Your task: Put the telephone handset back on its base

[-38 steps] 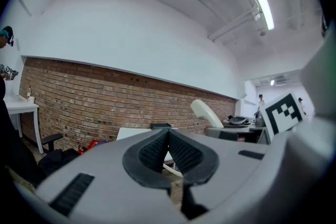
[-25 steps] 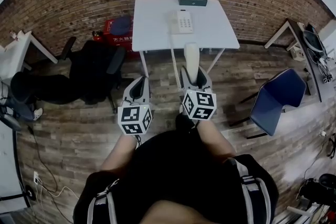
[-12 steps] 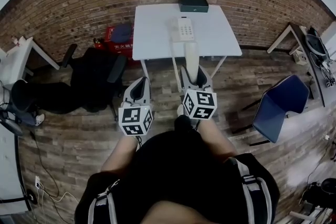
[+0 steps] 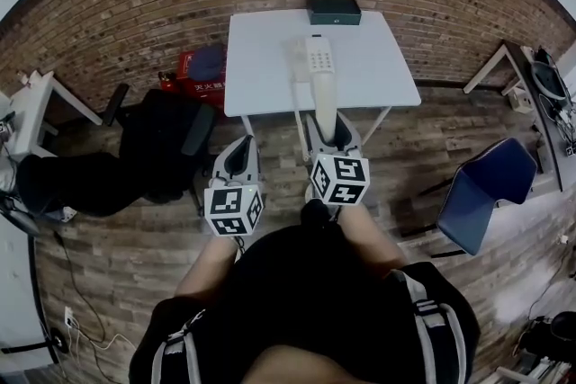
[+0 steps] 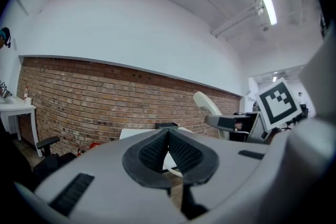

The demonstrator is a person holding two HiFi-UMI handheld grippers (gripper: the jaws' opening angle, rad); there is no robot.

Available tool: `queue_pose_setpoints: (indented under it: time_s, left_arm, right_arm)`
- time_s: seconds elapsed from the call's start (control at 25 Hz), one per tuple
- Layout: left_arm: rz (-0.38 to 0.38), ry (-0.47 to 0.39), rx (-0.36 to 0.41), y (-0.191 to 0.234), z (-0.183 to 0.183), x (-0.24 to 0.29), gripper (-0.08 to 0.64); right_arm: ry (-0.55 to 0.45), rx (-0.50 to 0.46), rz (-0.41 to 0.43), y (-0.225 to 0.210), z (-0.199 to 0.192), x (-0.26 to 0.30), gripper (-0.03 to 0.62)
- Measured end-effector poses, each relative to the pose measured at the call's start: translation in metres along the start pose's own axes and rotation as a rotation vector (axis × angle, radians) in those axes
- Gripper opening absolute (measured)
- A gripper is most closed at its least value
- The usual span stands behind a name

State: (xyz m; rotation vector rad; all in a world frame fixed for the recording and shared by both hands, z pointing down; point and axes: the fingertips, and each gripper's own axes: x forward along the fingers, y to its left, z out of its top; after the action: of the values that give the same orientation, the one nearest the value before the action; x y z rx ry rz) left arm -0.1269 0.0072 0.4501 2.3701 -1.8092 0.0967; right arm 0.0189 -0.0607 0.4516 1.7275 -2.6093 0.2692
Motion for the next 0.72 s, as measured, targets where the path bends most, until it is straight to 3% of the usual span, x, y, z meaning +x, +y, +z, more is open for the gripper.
queue_pose_setpoints:
  time_s: [0.72]
  left_arm:
    - [0.049, 0.042, -0.008, 0.017, 0.025, 0.135, 0.002]
  right_arm:
    - [0.049, -0.001, 0.079, -0.052, 0.021, 0.125, 0.201]
